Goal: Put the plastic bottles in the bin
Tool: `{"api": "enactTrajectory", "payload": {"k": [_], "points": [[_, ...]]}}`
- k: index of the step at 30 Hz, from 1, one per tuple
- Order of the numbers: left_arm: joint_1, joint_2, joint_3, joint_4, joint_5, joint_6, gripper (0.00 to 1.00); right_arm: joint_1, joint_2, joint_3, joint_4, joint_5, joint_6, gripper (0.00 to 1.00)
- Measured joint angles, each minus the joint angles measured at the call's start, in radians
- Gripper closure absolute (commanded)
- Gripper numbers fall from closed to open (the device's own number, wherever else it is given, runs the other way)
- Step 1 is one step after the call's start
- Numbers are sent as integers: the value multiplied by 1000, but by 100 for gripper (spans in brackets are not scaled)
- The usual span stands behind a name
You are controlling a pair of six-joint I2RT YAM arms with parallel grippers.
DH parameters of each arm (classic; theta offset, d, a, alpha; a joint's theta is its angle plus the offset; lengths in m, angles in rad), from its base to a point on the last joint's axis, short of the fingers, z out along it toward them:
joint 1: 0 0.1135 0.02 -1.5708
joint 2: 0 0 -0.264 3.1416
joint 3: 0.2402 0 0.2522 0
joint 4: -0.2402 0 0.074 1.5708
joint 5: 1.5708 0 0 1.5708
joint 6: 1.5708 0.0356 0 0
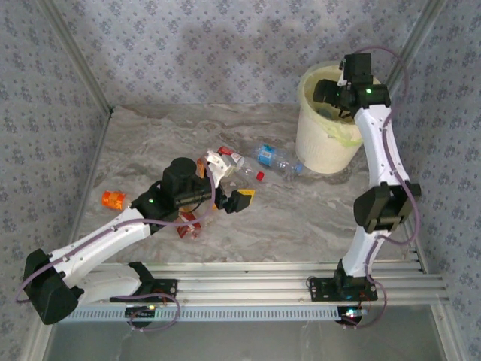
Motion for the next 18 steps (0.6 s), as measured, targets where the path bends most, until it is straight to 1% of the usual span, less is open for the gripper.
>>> {"api": "enactTrajectory", "payload": {"k": [5, 10, 14, 18], "points": [[0, 0, 0, -2, 0, 11, 0, 42, -169, -116, 18, 43, -47, 14], [0, -10, 1, -14, -6, 35, 0, 125, -353, -264, 45, 75, -105, 15], [0, -19, 1, -23, -26, 45, 0, 192, -471, -379, 59, 54, -146, 15], [0, -24, 1, -23, -52, 45, 0, 238, -526, -481, 70, 2, -180, 11]]}}
